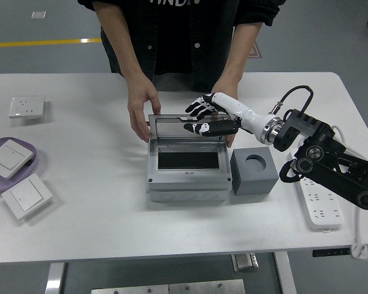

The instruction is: Pick up the cylinder from the cube,place it in the box,flap close box

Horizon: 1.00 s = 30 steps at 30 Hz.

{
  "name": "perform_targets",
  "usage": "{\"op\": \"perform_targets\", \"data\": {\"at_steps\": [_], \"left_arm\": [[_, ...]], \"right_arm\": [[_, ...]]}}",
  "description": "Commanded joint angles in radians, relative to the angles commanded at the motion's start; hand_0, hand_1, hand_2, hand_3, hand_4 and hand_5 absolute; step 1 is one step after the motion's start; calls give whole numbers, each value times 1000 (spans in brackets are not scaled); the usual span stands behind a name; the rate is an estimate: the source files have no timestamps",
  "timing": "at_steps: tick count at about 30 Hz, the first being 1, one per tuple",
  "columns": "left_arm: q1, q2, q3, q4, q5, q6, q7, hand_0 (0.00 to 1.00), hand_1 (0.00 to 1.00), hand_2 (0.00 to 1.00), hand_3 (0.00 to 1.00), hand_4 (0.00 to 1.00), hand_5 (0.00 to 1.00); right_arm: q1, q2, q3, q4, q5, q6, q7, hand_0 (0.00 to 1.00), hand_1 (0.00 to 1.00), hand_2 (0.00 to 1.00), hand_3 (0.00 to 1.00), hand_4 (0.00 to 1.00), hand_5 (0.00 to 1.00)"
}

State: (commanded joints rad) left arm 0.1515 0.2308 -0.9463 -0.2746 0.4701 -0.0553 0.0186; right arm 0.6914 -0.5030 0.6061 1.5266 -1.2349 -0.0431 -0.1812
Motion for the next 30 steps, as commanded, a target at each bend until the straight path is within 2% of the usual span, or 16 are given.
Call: {"op": "perform_targets", "data": {"at_steps": [10, 18, 21, 27, 30], "left_arm": [[3, -3, -19, -3, 13, 1, 0, 616, 653, 620, 641, 707, 160], [2, -3, -24, -2, 15, 0, -1, 616, 653, 620, 640, 706, 160], [5, -3, -16, -1, 7, 0, -2, 616, 653, 620, 640, 706, 160], [14, 2, 8, 7, -19, 1, -4, 616, 653, 620, 638, 705, 161], [17, 5, 12, 9, -25, 0, -5, 616, 653, 620, 639, 705, 160]], "right_arm": [[-71, -39, -29, 161, 6, -6, -21, 778, 691, 696, 699, 787, 465], [-112, -34, -8, 116, 42, -13, 1, 763, 694, 696, 701, 776, 475], [-130, -48, 35, 133, 47, -21, 11, 763, 694, 696, 701, 776, 475], [-217, -112, 178, 252, 42, -37, 31, 759, 692, 695, 701, 768, 480], [-276, -138, 263, 252, 23, -31, 39, 758, 685, 693, 696, 761, 478]]}}
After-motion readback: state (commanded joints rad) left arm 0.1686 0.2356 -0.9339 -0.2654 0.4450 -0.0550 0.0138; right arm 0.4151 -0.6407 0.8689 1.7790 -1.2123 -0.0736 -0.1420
